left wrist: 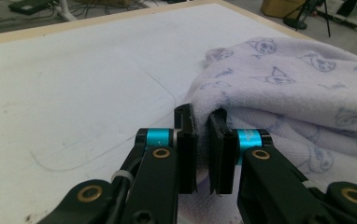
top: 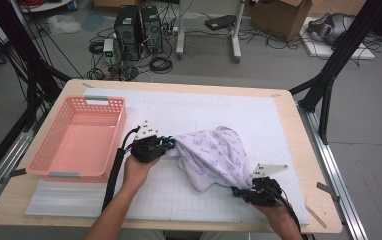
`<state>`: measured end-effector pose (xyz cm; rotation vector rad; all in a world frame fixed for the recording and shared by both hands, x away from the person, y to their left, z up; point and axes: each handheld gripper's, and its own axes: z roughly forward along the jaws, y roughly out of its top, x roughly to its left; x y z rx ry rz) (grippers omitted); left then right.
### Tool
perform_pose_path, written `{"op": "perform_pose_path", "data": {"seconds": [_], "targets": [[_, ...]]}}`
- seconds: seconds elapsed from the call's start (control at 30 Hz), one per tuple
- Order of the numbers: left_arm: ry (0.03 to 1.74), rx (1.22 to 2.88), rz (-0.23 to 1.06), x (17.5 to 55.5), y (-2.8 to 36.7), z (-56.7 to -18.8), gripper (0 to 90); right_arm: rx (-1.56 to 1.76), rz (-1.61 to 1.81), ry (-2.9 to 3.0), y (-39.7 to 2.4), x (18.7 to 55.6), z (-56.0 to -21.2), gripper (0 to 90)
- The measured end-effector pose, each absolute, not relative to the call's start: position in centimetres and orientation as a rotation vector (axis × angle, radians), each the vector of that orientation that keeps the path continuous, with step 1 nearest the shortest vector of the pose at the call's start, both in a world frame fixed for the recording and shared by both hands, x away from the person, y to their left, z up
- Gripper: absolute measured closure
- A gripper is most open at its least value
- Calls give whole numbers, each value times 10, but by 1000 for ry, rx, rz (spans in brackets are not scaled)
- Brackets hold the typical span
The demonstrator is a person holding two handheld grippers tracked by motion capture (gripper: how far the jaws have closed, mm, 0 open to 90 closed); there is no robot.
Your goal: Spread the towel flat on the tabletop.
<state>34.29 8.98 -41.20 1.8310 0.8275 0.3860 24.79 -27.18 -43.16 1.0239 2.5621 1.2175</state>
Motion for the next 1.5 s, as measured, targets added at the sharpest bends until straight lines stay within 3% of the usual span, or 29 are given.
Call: {"op": "perform_pose_path", "data": {"seconds": [0.13, 0.23, 0.3, 0.33, 0.4, 0.47, 0.73, 0.97, 1.1, 1.17, 1.3, 1.5], "targets": [[822, 1816, 405, 344, 89, -410, 830, 1052, 1335, 2416, -281, 241, -424, 444], [836, 1794, 407, 348, 93, -408, 830, 1088, 1423, 2268, -291, 246, -415, 388], [839, 1791, 410, 352, 92, -405, 829, 1094, 1419, 2227, -291, 254, -411, 399], [838, 1785, 418, 354, 92, -403, 829, 1090, 1420, 2215, -289, 260, -410, 448], [837, 1779, 442, 361, 91, -397, 829, 1020, 1426, 2241, -281, 272, -406, 707], [856, 1773, 457, 370, 92, -393, 828, 1016, 1459, 2199, -270, 296, -398, 770], [1036, 1738, 494, 400, 108, -401, 797, 1107, 1400, 2122, -247, 365, -376, 774], [1068, 1694, 520, 401, 108, -401, 546, 1214, 1283, 2062, -227, 419, -377, 779], [988, 1741, 488, 393, 100, -397, 487, 1279, 1193, 2029, -221, 439, -384, 780], [932, 1768, 469, 387, 95, -396, 472, 1310, 1150, 2011, -220, 442, -386, 773], [855, 1788, 377, 376, 85, -400, 453, 1346, 1188, 1992, -227, 440, -386, 653], [771, 1904, 287, 368, 59, -417, 385, 1310, 1279, 1962, -251, 410, -375, 567]]}}
